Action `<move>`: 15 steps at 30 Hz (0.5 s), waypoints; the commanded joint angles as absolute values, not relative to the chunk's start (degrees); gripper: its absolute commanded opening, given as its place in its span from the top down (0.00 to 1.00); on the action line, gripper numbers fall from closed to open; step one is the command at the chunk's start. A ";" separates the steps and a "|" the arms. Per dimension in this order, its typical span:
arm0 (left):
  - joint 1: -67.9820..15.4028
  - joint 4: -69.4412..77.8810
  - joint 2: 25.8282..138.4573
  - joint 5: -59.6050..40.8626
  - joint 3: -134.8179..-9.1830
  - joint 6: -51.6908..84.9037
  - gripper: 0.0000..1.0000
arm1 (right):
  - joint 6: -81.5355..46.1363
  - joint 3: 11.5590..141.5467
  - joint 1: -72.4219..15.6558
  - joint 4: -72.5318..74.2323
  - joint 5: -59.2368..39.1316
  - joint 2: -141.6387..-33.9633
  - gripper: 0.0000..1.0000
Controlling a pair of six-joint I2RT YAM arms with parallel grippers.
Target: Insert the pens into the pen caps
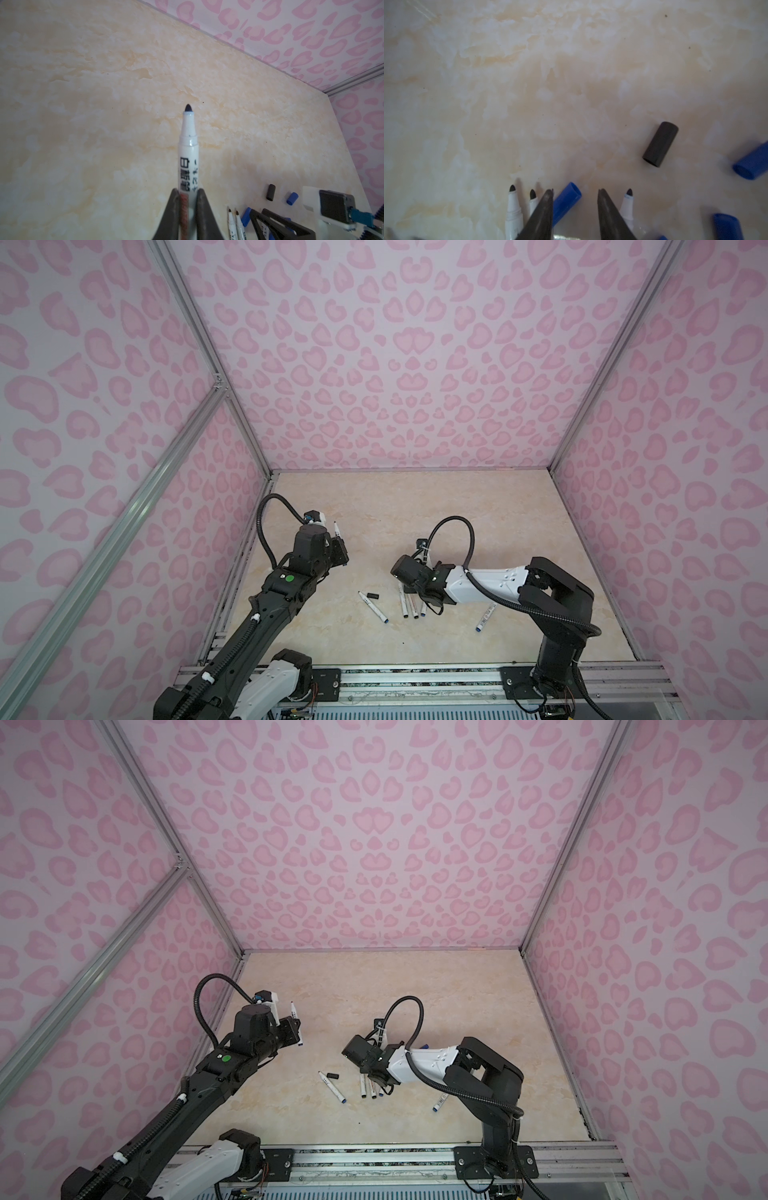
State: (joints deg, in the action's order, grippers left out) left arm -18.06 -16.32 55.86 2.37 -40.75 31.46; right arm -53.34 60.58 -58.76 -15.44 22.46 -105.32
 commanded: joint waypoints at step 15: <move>-18.04 -16.95 54.76 3.79 -41.31 30.98 0.96 | -56.16 60.65 -61.61 -16.96 24.78 -107.29 0.61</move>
